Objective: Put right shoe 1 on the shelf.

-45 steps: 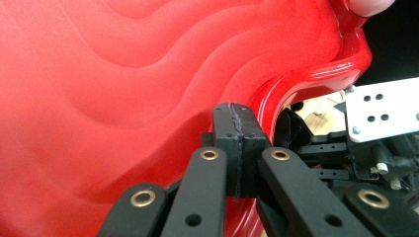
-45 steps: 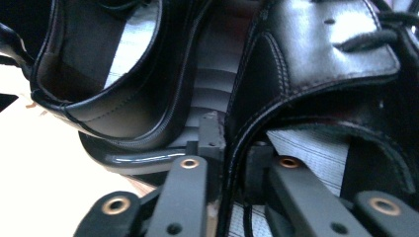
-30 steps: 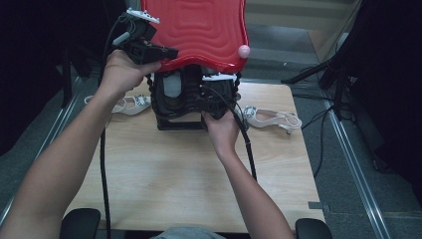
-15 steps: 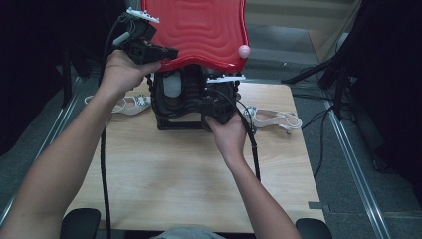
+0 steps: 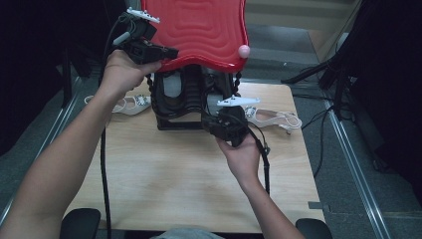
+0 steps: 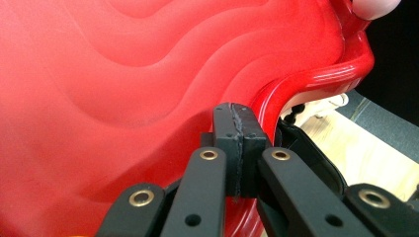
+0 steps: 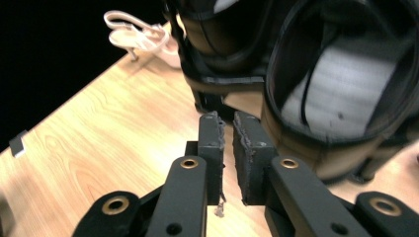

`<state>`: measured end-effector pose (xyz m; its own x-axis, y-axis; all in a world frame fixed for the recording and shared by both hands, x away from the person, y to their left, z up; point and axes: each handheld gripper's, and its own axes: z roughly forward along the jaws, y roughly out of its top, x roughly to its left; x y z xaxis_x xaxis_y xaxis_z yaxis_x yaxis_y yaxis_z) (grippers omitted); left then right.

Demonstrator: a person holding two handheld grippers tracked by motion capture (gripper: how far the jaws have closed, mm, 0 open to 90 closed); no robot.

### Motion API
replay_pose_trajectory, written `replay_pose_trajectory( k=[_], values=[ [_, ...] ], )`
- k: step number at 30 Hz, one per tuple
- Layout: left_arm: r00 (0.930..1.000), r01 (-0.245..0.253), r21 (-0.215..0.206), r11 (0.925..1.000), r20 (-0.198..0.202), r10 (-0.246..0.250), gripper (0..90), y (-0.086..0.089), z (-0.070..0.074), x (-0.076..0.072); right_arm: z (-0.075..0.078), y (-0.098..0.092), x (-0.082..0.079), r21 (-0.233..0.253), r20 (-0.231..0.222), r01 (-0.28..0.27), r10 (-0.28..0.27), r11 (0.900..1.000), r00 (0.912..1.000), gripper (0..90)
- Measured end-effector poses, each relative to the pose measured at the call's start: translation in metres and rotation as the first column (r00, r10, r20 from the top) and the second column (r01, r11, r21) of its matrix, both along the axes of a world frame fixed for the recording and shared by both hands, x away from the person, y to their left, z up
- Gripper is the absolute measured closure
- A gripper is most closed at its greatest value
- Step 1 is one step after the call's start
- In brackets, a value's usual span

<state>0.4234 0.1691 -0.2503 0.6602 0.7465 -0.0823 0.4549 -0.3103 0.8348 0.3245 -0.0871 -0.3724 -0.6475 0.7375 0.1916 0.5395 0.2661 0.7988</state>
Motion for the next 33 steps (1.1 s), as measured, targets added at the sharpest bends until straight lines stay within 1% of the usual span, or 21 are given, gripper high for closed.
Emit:
replay_pose_trajectory(
  k=[1, 3, 6, 7, 8, 9, 11, 14, 16, 18, 21, 23, 26, 33],
  values=[
    [1.0000, 0.000, 0.000, 1.0000, 0.000, 0.000, 90.0, 0.000, 0.000, 0.000, -0.005, -0.003, -0.002, 0.006, -0.017, 0.001, -0.001, 1.000, 0.9999, 86.5],
    [1.0000, 0.000, -0.001, 1.0000, 0.000, 0.000, 90.0, 0.000, 0.000, 0.000, -0.016, -0.009, -0.003, 0.001, -0.033, 0.001, -0.001, 1.000, 0.9994, 90.0],
    [1.0000, 0.000, 0.000, 1.0000, 0.002, 0.000, 90.0, 0.000, 0.000, 0.000, -0.030, -0.013, 0.001, -0.005, -0.066, 0.002, -0.003, 1.000, 0.9978, 90.0],
    [1.0000, 0.000, 0.000, 1.0000, 0.002, 0.000, 90.0, 0.000, 0.000, 0.000, -0.030, -0.013, 0.001, -0.005, -0.066, 0.002, -0.003, 1.000, 0.9978, 90.0],
    [1.0000, 0.001, 0.000, 1.0000, 0.002, -0.001, 90.0, 0.000, 0.000, 0.000, -0.037, -0.014, 0.004, -0.009, -0.077, 0.013, -0.014, 1.000, 0.9969, 90.0],
    [1.0000, 0.001, 0.000, 1.0000, 0.002, -0.001, 90.0, 0.000, 0.000, 0.000, -0.039, -0.014, 0.006, -0.013, -0.084, 0.019, -0.020, 1.000, 0.9963, 90.0],
    [1.0000, 0.001, 0.000, 1.0000, 0.002, -0.001, 90.0, 0.000, 0.000, 0.000, -0.042, -0.015, 0.009, -0.003, -0.083, 0.031, -0.031, 1.000, 0.9961, 90.0],
    [1.0000, 0.002, -0.001, 1.0000, 0.001, -0.002, 90.0, 0.000, 0.000, -0.001, -0.043, -0.015, 0.013, 0.000, -0.079, 0.043, -0.043, 0.999, 0.9960, 90.0],
    [1.0000, 0.001, -0.001, 1.0000, 0.000, -0.001, 90.0, 0.000, 0.000, 0.000, -0.042, -0.014, 0.017, 0.012, -0.097, 0.043, -0.041, 0.999, 0.9945, 90.0],
    [1.0000, 0.001, -0.001, 1.0000, -0.001, -0.001, 90.0, 0.000, 0.000, -0.001, -0.042, -0.012, 0.016, -0.001, -0.081, 0.045, -0.045, 0.999, 0.9957, 90.0],
    [1.0000, 0.003, -0.001, 1.0000, 0.001, -0.003, 90.0, 0.000, 0.000, -0.001, -0.041, -0.011, 0.016, -0.005, -0.075, 0.055, -0.055, 0.998, 0.9956, 90.0],
    [1.0000, 0.003, -0.001, 1.0000, 0.001, -0.003, 90.0, 0.000, 0.000, -0.001, -0.039, -0.010, 0.020, 0.000, -0.077, 0.070, -0.070, 0.998, 0.9946, 90.0],
    [1.0000, 0.003, -0.002, 1.0000, 0.005, -0.003, 90.0, 0.000, 0.000, -0.001, -0.037, -0.008, 0.025, 0.007, -0.075, 0.076, -0.076, 0.997, 0.9943, 90.0],
    [1.0000, 0.005, 0.000, 1.0000, 0.007, -0.005, 90.0, 0.000, -0.001, -0.001, -0.031, -0.004, 0.037, -0.001, -0.058, 0.092, -0.092, 0.996, 0.9940, 90.0]
  ],
)
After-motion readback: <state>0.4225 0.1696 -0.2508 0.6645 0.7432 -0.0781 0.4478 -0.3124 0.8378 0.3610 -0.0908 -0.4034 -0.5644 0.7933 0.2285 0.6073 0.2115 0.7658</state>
